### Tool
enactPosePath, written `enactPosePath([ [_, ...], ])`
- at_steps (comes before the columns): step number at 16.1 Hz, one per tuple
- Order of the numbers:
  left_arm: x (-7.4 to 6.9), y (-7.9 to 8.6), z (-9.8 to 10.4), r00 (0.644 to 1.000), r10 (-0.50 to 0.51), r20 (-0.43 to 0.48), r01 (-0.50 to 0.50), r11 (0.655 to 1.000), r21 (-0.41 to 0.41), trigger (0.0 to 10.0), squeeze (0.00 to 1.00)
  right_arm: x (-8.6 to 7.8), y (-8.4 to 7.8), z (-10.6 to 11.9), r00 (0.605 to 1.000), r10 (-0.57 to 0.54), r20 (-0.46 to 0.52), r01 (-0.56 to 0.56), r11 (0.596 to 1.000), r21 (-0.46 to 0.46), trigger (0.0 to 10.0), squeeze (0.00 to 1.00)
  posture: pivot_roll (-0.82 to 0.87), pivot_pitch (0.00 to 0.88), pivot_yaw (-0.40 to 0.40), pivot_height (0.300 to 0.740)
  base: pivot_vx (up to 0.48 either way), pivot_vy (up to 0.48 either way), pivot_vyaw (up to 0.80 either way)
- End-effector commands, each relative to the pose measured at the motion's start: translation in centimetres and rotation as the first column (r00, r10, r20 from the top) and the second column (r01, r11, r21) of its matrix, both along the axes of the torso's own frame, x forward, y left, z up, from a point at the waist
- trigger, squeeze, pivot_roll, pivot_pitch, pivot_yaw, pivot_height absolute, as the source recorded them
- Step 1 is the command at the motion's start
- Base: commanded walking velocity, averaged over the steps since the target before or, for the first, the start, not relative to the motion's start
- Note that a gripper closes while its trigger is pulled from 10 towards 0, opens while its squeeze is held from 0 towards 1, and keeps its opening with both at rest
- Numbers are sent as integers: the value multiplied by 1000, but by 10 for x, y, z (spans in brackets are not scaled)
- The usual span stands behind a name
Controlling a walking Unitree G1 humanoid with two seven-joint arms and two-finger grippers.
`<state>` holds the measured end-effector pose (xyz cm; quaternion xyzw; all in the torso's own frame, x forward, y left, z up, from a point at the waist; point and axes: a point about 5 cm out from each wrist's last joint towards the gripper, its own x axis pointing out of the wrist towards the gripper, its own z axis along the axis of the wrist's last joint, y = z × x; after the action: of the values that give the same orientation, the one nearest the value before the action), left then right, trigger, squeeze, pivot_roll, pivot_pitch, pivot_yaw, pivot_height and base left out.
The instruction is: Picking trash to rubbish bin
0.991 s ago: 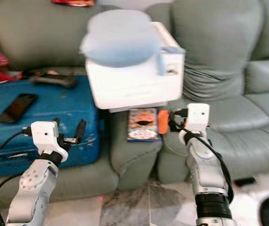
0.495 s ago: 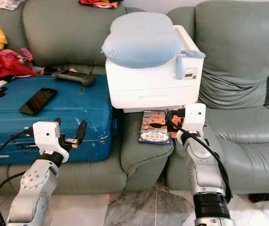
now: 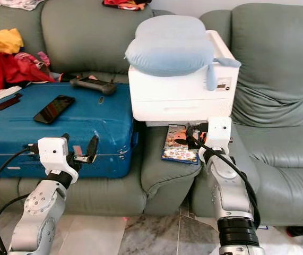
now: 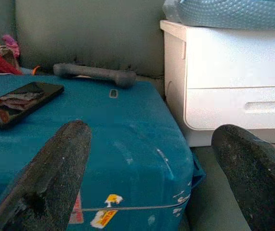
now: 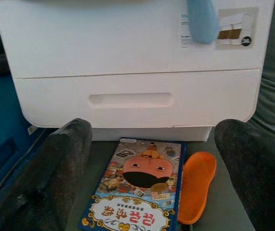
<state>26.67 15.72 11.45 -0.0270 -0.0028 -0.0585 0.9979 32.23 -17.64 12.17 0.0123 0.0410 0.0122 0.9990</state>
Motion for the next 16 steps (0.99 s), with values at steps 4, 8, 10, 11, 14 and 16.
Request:
enactPosePath([
  [4,1,1,-2,1000,16,-12,-15,1000,9,10000,0,3,1,8,1000,-1,26,1,1000,1,10000,0,56,19,-5,740,0,0,0],
  [8,1,2,-2,1000,16,-12,-16,1000,8,10000,0,4,1,8,1000,-2,25,2,1000,3,10000,0,57,18,-5,740,-187,0,0],
  [10,1,2,-2,1000,17,-14,-17,1000,7,10000,0,4,1,8,1000,-1,25,1,1000,5,10000,0,58,16,-5,740,-298,0,0],
  [11,1,2,-3,1000,17,-14,-17,1000,8,10000,0,4,2,8,1000,-1,25,0,1000,5,10000,0,58,16,-5,740,-315,0,0],
  [14,1,2,-3,1000,15,-15,-15,1000,11,10000,0,4,2,8,1000,2,25,-2,1000,6,10000,0,59,11,-3,740,-345,-82,0],
  [16,1,2,-3,1000,14,-14,-14,1000,14,10000,0,4,2,8,1000,4,27,-4,1000,5,10000,0,59,9,-3,740,-334,-255,0],
])
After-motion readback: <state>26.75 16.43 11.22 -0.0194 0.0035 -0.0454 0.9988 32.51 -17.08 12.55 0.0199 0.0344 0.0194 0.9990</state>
